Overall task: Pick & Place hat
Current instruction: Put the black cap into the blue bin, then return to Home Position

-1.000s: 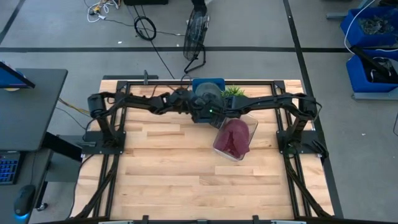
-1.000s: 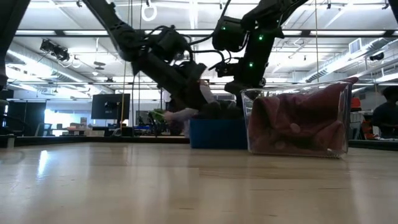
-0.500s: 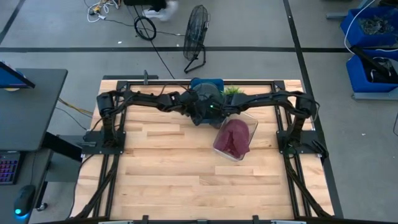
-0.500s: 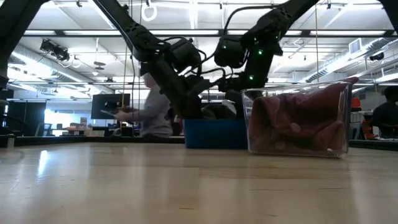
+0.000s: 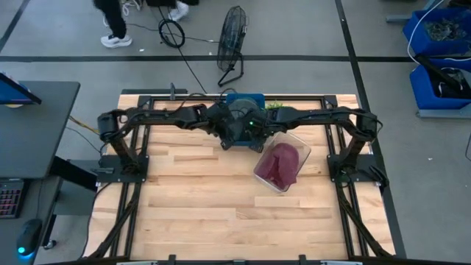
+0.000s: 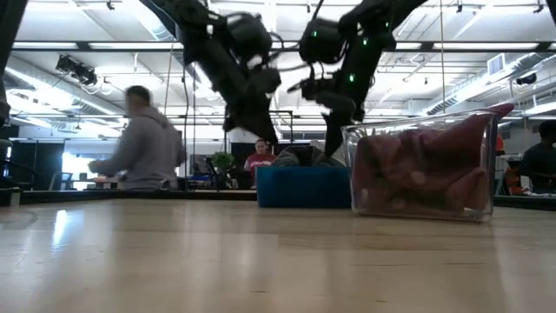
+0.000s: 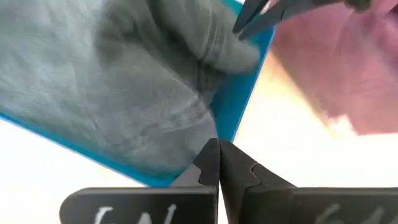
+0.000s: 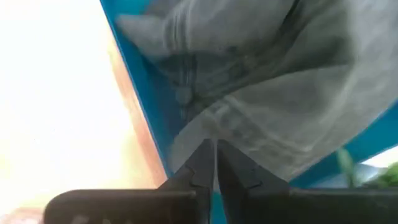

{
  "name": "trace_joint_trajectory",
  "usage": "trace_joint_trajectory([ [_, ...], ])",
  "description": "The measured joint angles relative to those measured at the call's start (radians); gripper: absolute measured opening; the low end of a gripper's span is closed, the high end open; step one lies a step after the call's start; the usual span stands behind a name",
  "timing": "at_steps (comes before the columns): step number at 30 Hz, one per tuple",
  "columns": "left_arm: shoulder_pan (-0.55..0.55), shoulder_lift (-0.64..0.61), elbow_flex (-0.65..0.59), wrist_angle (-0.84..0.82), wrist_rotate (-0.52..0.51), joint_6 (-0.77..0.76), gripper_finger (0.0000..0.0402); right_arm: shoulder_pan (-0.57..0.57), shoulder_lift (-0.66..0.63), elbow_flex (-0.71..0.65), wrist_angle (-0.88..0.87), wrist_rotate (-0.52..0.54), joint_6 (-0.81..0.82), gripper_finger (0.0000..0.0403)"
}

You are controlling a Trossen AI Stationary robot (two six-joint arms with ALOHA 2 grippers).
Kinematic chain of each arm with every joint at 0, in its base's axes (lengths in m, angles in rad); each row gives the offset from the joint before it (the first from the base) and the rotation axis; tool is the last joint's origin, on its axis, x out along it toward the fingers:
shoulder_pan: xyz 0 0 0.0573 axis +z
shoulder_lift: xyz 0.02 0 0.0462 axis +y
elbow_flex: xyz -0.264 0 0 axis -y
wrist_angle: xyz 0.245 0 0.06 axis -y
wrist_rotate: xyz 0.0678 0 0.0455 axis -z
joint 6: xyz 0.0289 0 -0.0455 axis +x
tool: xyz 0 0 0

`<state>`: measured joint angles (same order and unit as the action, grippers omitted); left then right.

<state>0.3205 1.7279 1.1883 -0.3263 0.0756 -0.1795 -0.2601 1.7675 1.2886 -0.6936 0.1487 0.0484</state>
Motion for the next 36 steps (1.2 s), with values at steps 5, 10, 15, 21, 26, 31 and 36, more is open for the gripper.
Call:
trace_joint_trajectory([
  [5,0.004,-0.062,0.001,0.049,-0.089,0.011,0.0003,0.000,-0.062,0.035,-0.045,0.001,-0.007,0.0022],
  [10,0.063,-0.031,0.001,0.181,-0.121,0.034,0.0003,0.009,-0.149,0.038,-0.098,0.001,-0.005,0.0022],
  [15,0.141,0.079,0.001,0.337,-0.088,0.036,0.0003,0.044,-0.247,0.038,-0.144,0.017,0.022,0.0022],
  [21,0.189,0.217,0.003,0.399,-0.036,0.006,0.0003,0.092,-0.315,0.038,-0.165,0.101,0.078,0.0022],
  [26,0.195,0.263,0.009,0.362,-0.058,0.008,0.0003,0.112,-0.319,0.038,-0.189,0.105,0.121,0.0022],
  [31,0.186,0.225,0.001,0.369,-0.069,0.035,0.0003,0.136,-0.311,0.038,-0.214,0.105,0.135,0.0022],
  [36,0.181,0.114,-0.005,0.264,-0.083,0.065,0.0003,0.166,-0.311,0.038,-0.297,0.105,0.209,0.0022],
])
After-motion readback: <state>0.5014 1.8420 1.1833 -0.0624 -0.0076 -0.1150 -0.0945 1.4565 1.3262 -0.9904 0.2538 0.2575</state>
